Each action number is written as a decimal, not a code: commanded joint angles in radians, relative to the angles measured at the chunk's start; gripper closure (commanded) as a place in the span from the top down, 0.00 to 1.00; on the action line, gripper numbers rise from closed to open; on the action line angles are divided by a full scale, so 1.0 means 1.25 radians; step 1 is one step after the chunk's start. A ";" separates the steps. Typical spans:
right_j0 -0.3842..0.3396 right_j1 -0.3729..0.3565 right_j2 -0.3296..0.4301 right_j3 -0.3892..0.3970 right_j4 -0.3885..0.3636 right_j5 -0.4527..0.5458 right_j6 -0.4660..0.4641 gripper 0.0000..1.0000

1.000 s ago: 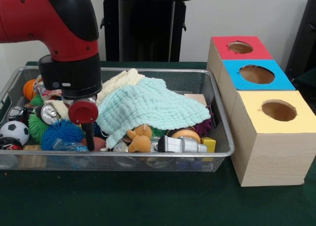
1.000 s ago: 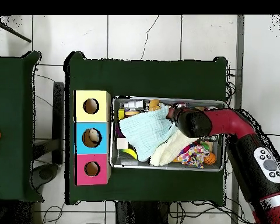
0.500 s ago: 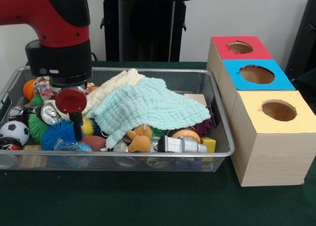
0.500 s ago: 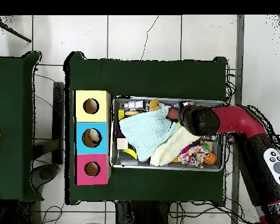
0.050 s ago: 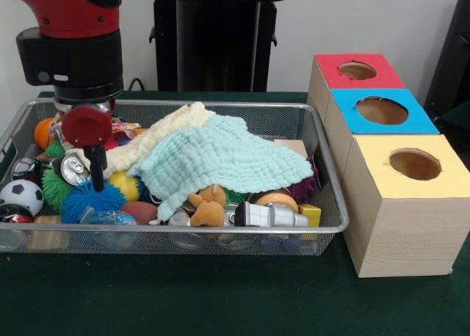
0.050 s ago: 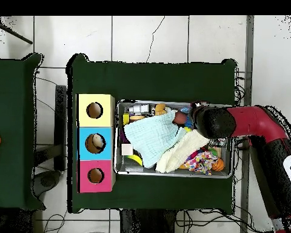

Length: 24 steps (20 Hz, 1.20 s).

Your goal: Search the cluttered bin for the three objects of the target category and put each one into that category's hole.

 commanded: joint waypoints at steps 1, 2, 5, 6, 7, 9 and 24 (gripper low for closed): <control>0.004 0.088 0.004 -0.017 -0.028 -0.029 -0.090 1.00; 0.004 0.101 0.002 -0.015 -0.032 -0.042 -0.083 1.00; 0.002 0.118 -0.001 -0.013 -0.038 -0.060 -0.074 1.00; 0.003 0.121 -0.001 -0.016 -0.038 -0.062 -0.073 1.00; 0.002 0.124 0.000 -0.019 -0.036 -0.061 -0.076 1.00; 0.003 0.131 0.001 -0.027 -0.037 -0.060 -0.083 1.00; 0.040 0.069 0.024 -0.096 -0.003 0.066 -0.148 1.00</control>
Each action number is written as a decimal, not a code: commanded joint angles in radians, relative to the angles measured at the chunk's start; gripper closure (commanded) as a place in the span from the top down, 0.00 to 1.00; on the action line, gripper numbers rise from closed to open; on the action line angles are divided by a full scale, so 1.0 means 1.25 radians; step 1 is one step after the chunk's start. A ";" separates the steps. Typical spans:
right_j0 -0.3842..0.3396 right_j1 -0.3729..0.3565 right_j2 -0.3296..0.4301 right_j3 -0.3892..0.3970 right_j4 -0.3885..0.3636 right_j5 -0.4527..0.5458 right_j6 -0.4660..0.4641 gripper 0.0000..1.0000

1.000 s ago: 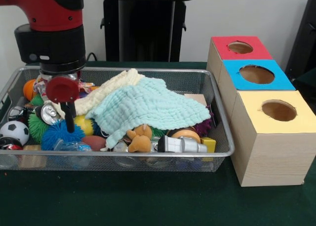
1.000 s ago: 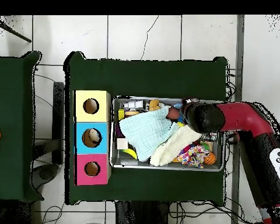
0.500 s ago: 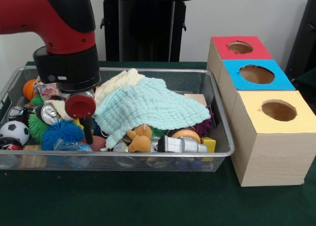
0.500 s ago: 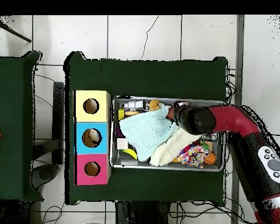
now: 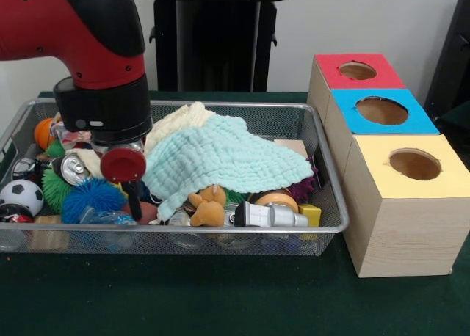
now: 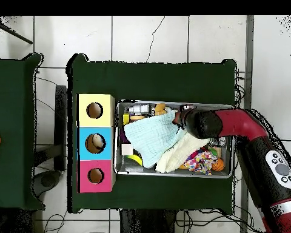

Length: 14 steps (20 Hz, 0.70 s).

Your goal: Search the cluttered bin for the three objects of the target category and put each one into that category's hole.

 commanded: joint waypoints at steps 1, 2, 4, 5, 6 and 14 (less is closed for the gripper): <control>0.042 -0.054 0.023 -0.081 0.011 0.122 -0.144 1.00; 0.051 -0.071 0.022 -0.082 0.020 0.140 -0.137 1.00; 0.066 -0.094 0.019 -0.090 0.032 0.174 -0.133 1.00; 0.072 -0.103 0.017 -0.095 0.037 0.189 -0.133 1.00; 0.076 -0.106 0.016 -0.101 0.039 0.198 -0.135 1.00; 0.089 -0.078 0.013 -0.117 0.038 0.169 -0.123 1.00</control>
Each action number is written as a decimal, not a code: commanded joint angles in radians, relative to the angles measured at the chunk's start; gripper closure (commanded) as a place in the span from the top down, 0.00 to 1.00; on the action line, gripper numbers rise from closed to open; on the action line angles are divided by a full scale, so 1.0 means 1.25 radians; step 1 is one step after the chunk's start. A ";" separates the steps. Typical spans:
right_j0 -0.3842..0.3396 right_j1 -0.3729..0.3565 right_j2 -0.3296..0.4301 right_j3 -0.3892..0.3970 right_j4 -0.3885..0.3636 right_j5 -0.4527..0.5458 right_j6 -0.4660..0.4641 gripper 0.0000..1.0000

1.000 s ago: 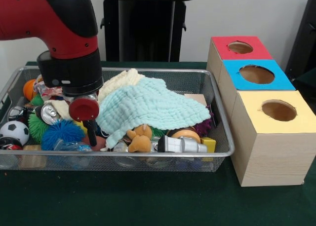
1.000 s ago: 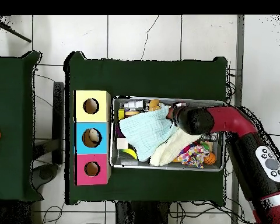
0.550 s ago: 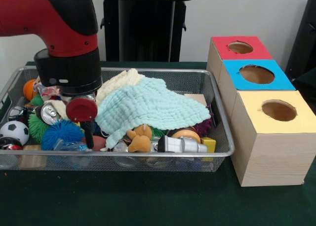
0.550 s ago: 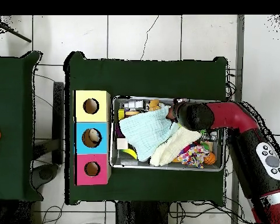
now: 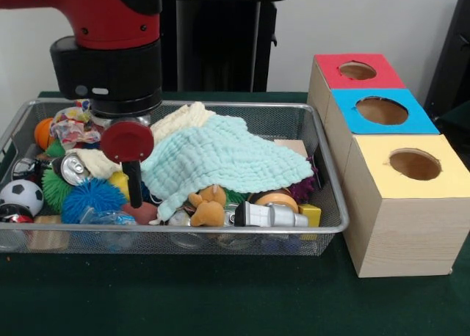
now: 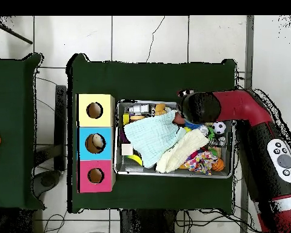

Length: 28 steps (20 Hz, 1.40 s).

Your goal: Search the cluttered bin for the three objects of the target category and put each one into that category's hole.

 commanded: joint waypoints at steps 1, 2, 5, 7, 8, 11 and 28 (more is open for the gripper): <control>0.014 0.019 0.009 -0.058 0.001 0.062 -0.127 1.00; 0.016 0.026 0.009 -0.067 0.000 0.060 -0.134 1.00; 0.015 0.055 0.014 -0.107 -0.003 0.069 -0.175 1.00; 0.014 0.076 0.017 -0.132 -0.006 0.074 -0.205 1.00; 0.013 0.086 0.019 -0.143 -0.006 0.077 -0.218 1.00; 0.012 0.105 0.021 -0.156 -0.010 0.074 -0.235 1.00; -0.047 0.097 -0.021 0.032 -0.062 -0.120 -0.074 1.00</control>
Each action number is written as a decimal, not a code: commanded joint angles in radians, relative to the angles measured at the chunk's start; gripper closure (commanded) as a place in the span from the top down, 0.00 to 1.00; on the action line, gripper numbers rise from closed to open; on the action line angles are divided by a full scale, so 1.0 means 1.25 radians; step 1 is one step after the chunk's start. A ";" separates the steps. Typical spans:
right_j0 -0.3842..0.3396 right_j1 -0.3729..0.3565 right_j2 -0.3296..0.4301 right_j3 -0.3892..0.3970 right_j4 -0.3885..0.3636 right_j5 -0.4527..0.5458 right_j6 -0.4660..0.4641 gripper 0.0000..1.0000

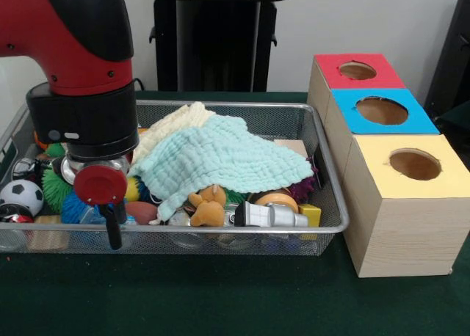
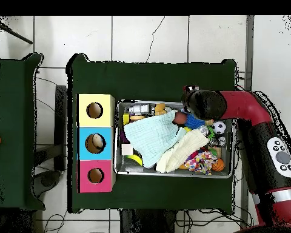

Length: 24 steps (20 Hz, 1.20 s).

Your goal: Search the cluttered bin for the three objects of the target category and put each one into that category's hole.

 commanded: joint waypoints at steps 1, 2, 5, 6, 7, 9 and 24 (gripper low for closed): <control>-0.022 -0.009 -0.023 0.111 -0.052 -0.060 -0.072 1.00; -0.023 -0.013 -0.023 0.112 -0.051 -0.058 -0.074 1.00; -0.027 -0.025 -0.018 0.109 -0.044 -0.036 -0.101 1.00; -0.029 -0.035 -0.018 0.111 -0.041 -0.027 -0.107 1.00; -0.031 -0.050 -0.018 0.118 -0.037 -0.018 -0.107 1.00; -0.030 -0.083 -0.019 0.136 -0.027 -0.002 -0.091 1.00; -0.024 -0.091 -0.025 0.148 -0.035 -0.029 -0.060 1.00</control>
